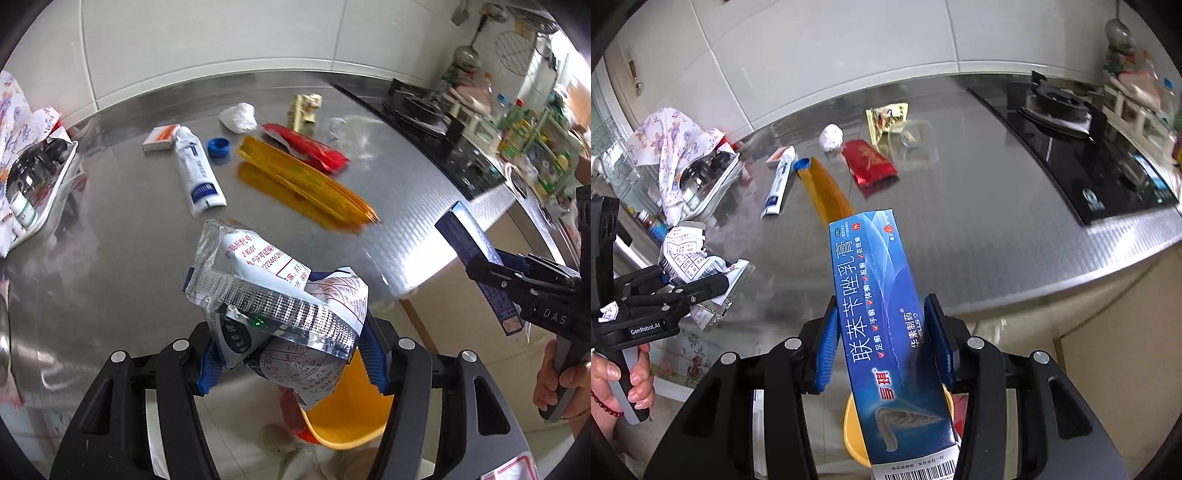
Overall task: Collect trash
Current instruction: 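Carry both items over the yellow bin and open both tools to drop them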
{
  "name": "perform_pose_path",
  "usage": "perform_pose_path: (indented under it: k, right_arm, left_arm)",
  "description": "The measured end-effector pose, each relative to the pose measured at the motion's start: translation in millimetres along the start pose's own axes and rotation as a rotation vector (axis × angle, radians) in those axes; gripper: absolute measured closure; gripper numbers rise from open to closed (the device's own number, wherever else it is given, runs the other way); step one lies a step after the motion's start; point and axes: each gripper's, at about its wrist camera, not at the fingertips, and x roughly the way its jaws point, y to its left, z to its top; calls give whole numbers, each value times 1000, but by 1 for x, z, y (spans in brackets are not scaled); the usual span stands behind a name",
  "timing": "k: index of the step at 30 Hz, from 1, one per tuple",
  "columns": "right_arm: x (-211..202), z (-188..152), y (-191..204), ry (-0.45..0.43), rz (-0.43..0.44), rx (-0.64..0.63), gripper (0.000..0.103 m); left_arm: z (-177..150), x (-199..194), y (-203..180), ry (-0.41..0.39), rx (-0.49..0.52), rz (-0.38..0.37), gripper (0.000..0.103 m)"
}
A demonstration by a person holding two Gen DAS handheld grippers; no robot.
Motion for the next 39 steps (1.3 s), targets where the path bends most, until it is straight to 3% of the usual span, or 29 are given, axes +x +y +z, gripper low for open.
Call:
perform_pose_path:
  k: [10,19,27,39]
  right_arm:
    - [-37,-72,-22,48,54,-50,57]
    - [-41,-143,-40,172,106,-106,56]
    - [14,-187,-56,373,145,-145,56]
    - [144,-214,-52,602,115,-261,56]
  left_arm:
    - [-68,-26,-56,24,-33,27,42]
    - [-143,-17,-101,147,-33,56,42]
    - [-178,27,-110,284,39,23,42]
    - [-200,166,-86,428,190,-48,42]
